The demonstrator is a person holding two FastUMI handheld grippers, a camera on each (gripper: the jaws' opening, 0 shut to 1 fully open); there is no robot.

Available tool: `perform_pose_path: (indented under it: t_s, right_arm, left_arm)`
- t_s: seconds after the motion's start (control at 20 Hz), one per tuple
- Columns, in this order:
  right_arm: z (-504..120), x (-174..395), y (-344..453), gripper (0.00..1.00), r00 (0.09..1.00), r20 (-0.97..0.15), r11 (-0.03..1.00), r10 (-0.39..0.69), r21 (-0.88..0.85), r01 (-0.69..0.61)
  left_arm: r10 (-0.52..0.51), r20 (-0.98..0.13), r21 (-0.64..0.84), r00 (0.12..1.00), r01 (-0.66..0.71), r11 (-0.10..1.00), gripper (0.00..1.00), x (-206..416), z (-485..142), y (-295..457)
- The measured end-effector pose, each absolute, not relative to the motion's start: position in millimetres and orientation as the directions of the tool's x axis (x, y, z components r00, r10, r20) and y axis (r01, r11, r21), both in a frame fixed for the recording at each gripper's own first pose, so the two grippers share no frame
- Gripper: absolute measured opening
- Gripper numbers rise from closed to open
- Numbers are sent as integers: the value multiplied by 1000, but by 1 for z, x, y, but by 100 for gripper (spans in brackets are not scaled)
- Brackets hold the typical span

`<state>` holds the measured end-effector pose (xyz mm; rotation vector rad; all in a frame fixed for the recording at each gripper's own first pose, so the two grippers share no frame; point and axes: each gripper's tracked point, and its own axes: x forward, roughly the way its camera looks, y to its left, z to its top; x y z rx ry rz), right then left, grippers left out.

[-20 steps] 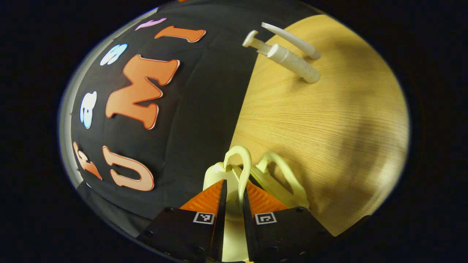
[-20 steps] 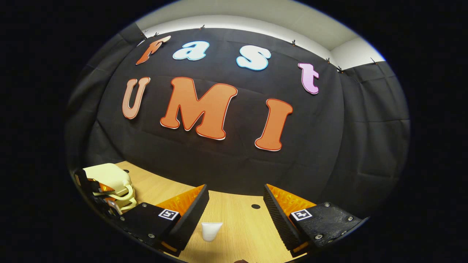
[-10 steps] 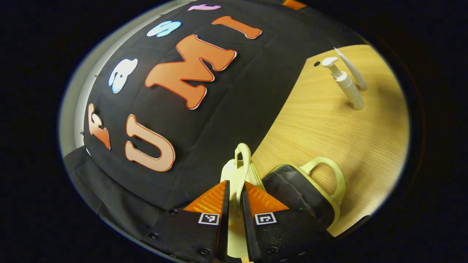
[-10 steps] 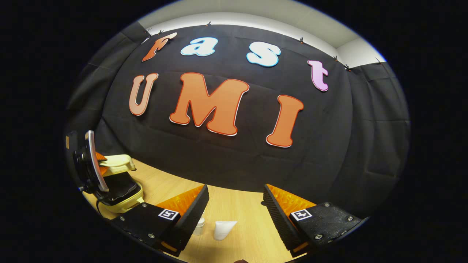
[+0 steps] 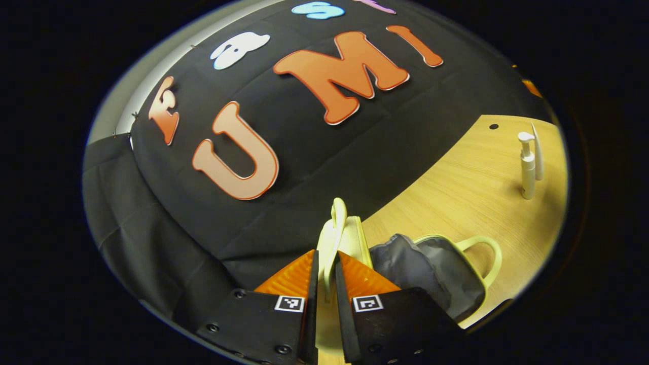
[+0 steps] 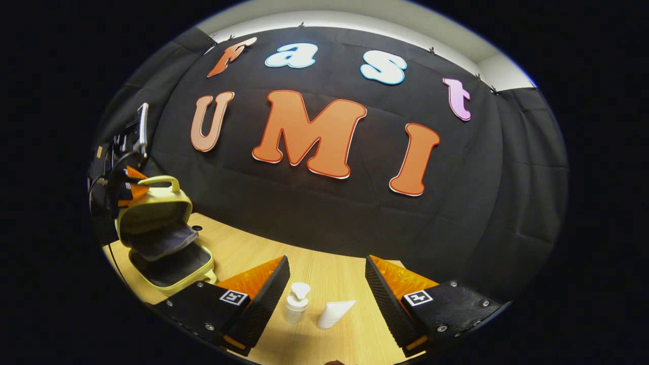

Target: First open the suitcase, pack the skin care products into it, and then close the suitcase.

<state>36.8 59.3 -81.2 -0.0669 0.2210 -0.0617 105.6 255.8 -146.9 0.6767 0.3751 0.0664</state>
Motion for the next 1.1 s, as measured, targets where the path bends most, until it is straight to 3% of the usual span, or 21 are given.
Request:
perform_pose_path:
  t_s: [0.45,0.85,0.9,1.0,1.1]
  right_arm:
    - [-97,41,91,96,956,-279,995,-97,-29,92]
    - [-108,44,108,96,932,-325,987,-163,-55,154]
    - [-109,44,109,96,929,-329,985,-170,-60,159]
    - [-111,44,113,96,922,-341,983,-182,-69,168]
    - [-113,44,115,96,916,-353,981,-192,-74,177]
  left_arm:
    - [346,-289,640,892,-89,763,21,130,-147,414]
    - [447,-398,593,801,-147,792,22,128,-226,541]
    - [476,-389,604,789,-171,778,20,131,-239,563]
    - [539,-466,634,702,-160,756,5,118,-287,589]
    - [511,-514,557,688,-185,810,5,112,-318,595]
